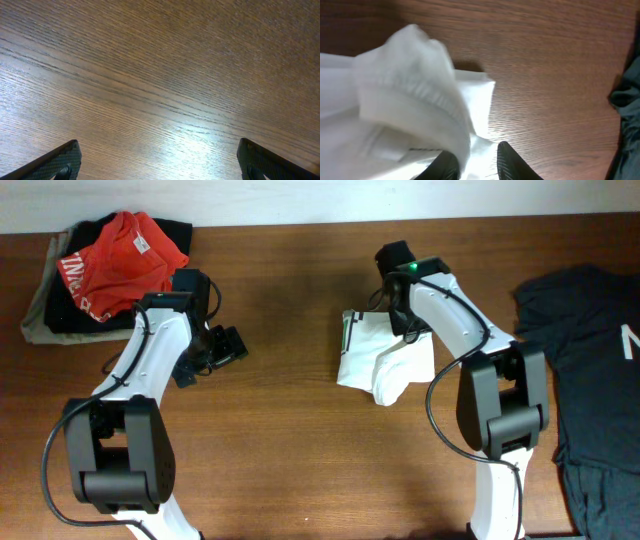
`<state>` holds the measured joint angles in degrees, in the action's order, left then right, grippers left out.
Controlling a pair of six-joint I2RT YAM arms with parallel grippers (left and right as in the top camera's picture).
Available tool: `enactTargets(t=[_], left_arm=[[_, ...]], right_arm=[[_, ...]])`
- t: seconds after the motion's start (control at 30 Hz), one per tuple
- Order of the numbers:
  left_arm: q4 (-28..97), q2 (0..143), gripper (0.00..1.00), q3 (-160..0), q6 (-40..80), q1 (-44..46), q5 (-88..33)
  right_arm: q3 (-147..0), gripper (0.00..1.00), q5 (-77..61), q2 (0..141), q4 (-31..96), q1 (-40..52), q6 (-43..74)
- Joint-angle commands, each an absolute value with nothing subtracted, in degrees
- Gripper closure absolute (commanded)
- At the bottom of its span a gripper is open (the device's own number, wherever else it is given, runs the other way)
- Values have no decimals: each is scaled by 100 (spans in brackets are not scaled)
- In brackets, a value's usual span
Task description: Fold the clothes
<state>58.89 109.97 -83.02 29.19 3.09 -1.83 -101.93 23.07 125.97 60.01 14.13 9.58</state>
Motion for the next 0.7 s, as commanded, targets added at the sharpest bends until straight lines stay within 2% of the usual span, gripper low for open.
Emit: enactTargets(t=[0.0,0.2,0.33,0.53,0.67], left_arm=[[5896,10938,1,-8259,2880,298,-99],[5896,10938,1,-8259,2880,298,-99],[5894,10938,1,-8259,2880,298,-99],[5894,10938,1,-8259,2880,298,-99],[5892,10938,1,-8259,2882,298,-99]], right_arm=[[-10047,71,2257,12672,6051,1017,1201],[-10014,71,1354,12672,6121,539,1214],[-9955,62,1354,12672,6215,360,1461],[-9970,55,2001,12623,6648,248,2268],[-9977,46,2156,12383,6746,248,2379]])
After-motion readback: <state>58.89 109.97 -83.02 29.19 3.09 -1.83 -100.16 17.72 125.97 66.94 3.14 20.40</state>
